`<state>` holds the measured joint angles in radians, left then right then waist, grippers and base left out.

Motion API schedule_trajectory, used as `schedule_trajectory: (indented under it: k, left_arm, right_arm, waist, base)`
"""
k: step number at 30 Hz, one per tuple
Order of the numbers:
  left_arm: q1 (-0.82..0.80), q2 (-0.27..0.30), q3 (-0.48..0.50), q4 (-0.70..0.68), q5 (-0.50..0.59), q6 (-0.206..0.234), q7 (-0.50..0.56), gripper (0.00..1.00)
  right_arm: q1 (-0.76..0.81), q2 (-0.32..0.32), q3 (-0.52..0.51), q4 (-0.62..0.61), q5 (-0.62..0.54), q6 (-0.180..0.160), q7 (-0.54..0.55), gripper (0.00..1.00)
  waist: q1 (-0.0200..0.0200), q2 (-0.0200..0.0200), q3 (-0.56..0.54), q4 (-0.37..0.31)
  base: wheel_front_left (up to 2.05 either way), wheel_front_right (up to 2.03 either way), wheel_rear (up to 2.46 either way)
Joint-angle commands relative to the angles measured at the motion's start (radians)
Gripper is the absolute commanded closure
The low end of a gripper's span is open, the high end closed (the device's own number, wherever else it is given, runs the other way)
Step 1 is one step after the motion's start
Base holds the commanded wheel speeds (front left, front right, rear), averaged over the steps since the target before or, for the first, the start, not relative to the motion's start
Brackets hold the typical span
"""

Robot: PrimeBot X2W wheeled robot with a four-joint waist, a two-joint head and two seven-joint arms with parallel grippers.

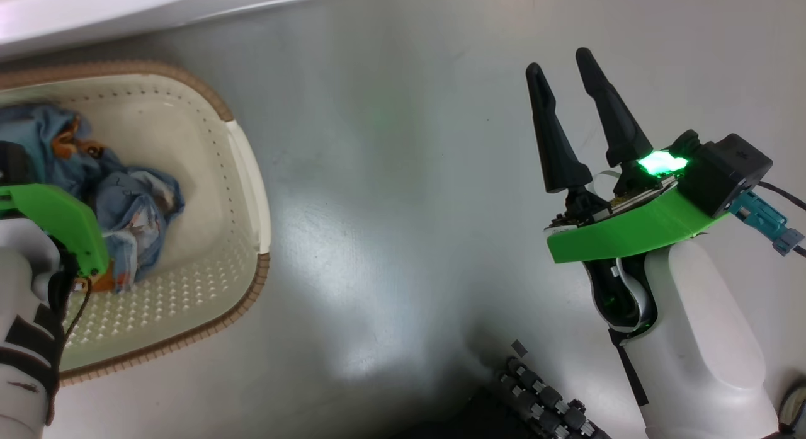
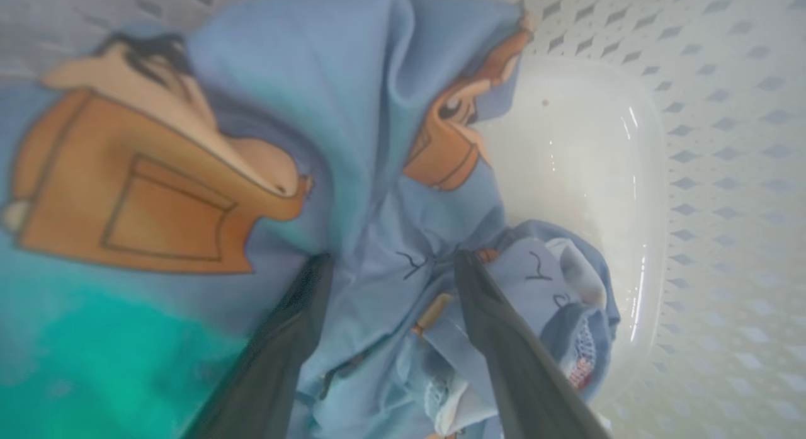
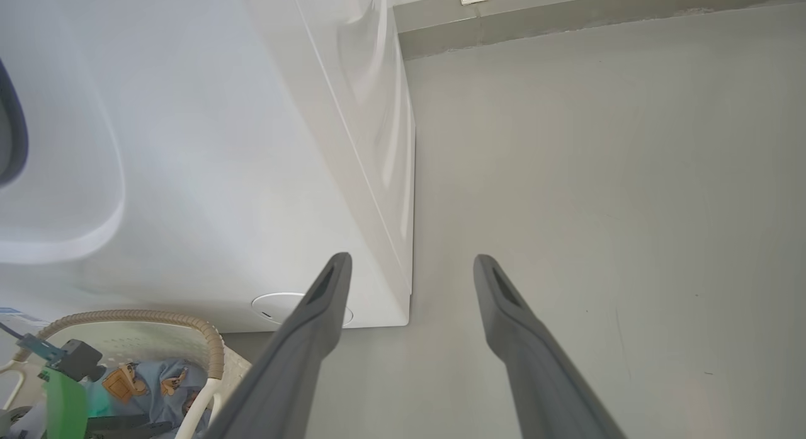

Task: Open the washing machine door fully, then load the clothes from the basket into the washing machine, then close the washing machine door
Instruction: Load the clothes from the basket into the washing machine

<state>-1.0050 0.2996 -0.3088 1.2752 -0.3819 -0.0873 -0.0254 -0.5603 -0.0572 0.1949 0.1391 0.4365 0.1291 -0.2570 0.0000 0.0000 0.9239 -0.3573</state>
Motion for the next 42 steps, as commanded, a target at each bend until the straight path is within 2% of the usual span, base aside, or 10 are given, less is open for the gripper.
schedule_trajectory:
  k: [1, 9, 10, 11, 12, 13, 14, 22, 30, 42]
  left_arm:
    - [0.016, 0.033, 0.008, 0.002, 0.008, -0.008, 0.022, 0.0]
    - [0.021, 0.016, -0.013, 0.01, -0.009, -0.033, 0.122, 0.0]
    - [0.022, 0.017, -0.016, 0.01, -0.012, -0.035, 0.136, 0.08]
    - [0.024, 0.016, -0.017, 0.011, -0.016, -0.036, 0.152, 0.37]
    - [0.025, 0.015, -0.019, 0.011, -0.02, -0.037, 0.159, 0.57]
    - [0.023, 0.014, -0.018, 0.011, -0.023, -0.038, 0.15, 0.98]
    - [0.019, 0.017, -0.018, 0.009, -0.025, -0.038, 0.134, 1.0]
    - [0.011, 0.019, -0.015, 0.009, -0.041, -0.039, 0.056, 1.0]
    - [0.034, -0.004, -0.029, -0.001, -0.061, -0.042, -0.027, 1.0]
    - [0.178, -0.022, -0.123, -0.149, -0.186, -0.043, -0.155, 1.0]
  right_arm:
    - [0.031, 0.007, 0.017, -0.023, 0.008, 0.002, -0.005, 0.0]
    - [0.028, 0.007, 0.019, -0.024, 0.011, 0.002, -0.005, 0.0]
    - [0.027, 0.007, 0.02, -0.024, 0.012, 0.002, -0.005, 0.0]
    - [0.027, 0.007, 0.021, -0.024, 0.012, 0.002, -0.005, 0.0]
    - [0.026, 0.007, 0.022, -0.023, 0.011, 0.002, -0.005, 0.0]
    - [0.025, 0.007, 0.023, -0.022, 0.012, 0.002, -0.005, 0.0]
    - [0.024, 0.007, 0.023, -0.022, 0.012, 0.002, -0.005, 0.0]
    - [0.021, 0.007, 0.019, -0.018, 0.006, 0.002, -0.005, 0.0]
    - [0.023, 0.007, 0.014, -0.013, 0.002, 0.002, -0.005, 0.0]
    - [0.051, 0.0, 0.0, 0.006, -0.012, 0.002, -0.005, 0.0]
  waist:
    - [0.0, 0.0, 0.006, -0.005]
    - [0.0, 0.0, 0.008, -0.001]
    - [0.0, 0.0, 0.008, -0.001]
    - [0.0, 0.0, 0.008, 0.0]
    - [0.0, 0.0, 0.008, 0.0]
    - [0.0, 0.0, 0.009, 0.001]
    - [0.0, 0.0, 0.01, 0.001]
    - [0.0, 0.0, -0.007, 0.01]
    - [0.0, 0.0, -0.066, 0.036]
    - [0.0, 0.0, -0.199, 0.084]
  base:
    - [0.0, 0.0, 0.0]
    - [0.0, 0.0, 0.0]
    - [0.0, 0.0, 0.0]
    - [0.0, 0.0, 0.0]
    - [0.0, 0.0, 0.0]
    - [0.0, 0.0, 0.0]
    - [0.0, 0.0, 0.0]
    - [0.0, 0.0, 0.0]
    - [0.0, 0.0, 0.0]
    - [0.0, 0.0, 0.0]
